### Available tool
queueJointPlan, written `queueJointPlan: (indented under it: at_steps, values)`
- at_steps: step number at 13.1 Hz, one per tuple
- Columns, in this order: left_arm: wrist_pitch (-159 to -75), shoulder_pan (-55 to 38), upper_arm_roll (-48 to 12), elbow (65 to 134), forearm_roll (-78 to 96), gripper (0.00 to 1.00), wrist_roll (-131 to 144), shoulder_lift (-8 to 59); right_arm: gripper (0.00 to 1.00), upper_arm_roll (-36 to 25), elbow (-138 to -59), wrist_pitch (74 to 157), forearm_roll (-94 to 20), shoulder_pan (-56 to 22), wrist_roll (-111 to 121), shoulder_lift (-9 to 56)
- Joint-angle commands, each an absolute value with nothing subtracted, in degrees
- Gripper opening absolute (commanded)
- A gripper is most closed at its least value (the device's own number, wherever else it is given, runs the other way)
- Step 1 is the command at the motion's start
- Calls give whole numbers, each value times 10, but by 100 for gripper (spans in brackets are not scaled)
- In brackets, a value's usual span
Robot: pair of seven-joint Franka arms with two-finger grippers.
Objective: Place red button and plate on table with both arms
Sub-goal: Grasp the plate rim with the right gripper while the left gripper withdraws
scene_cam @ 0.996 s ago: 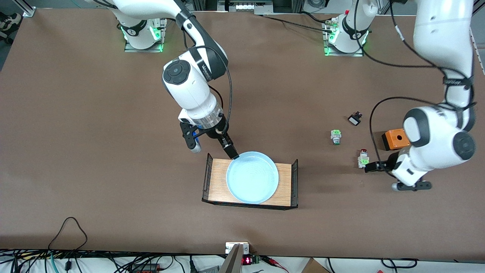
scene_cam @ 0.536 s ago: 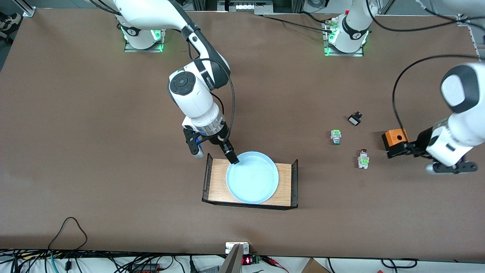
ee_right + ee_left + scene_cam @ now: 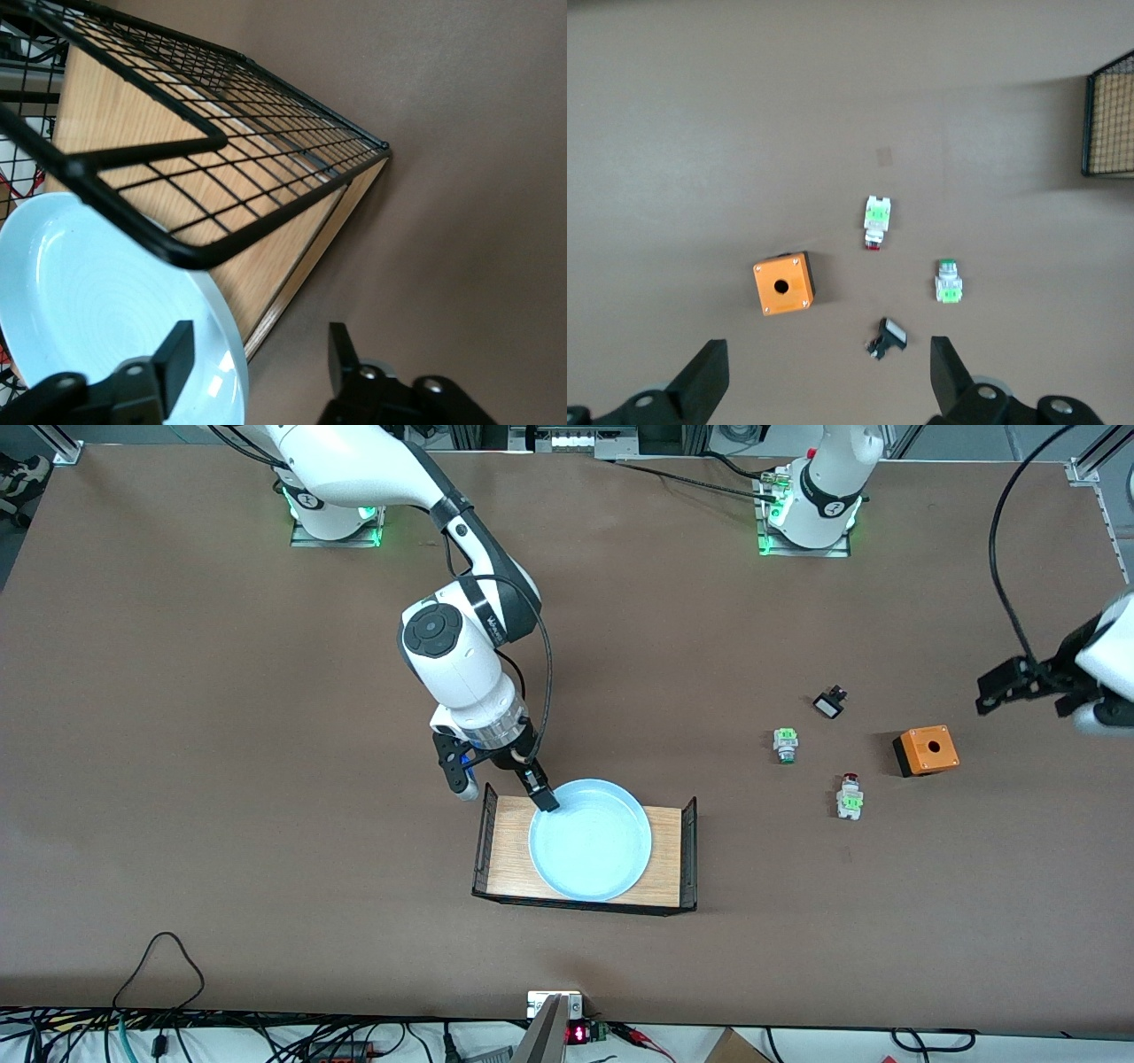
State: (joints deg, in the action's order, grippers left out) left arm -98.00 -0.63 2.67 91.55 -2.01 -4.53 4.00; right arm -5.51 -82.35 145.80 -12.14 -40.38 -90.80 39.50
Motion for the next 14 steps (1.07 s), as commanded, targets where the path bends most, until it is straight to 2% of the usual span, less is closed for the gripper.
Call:
queueJointPlan:
  at_steps: [1,3,5,6,9,14]
  values:
    - [-950,27,-1,938,-33,100,-94,-9,63,-59,-809,1462,-123,-408,-914,404]
    - [-940,39,-13,938,-27,100,-92,-20,59,-59,-809,1463,-123,-408,-914,404]
    - [-939,36,-13,939,-19,100,-76,-24,50,-59,-809,1467,-123,-408,-914,406]
    - [-940,35,-13,938,-6,100,-69,-24,41,-59,-809,1467,-123,-408,-907,406]
    - [-903,24,-11,931,1,100,-35,-21,22,-59,-808,1467,-123,-404,-893,406]
    - [-897,29,-13,918,5,100,-30,-17,6,-59,-802,1470,-123,-408,-894,404]
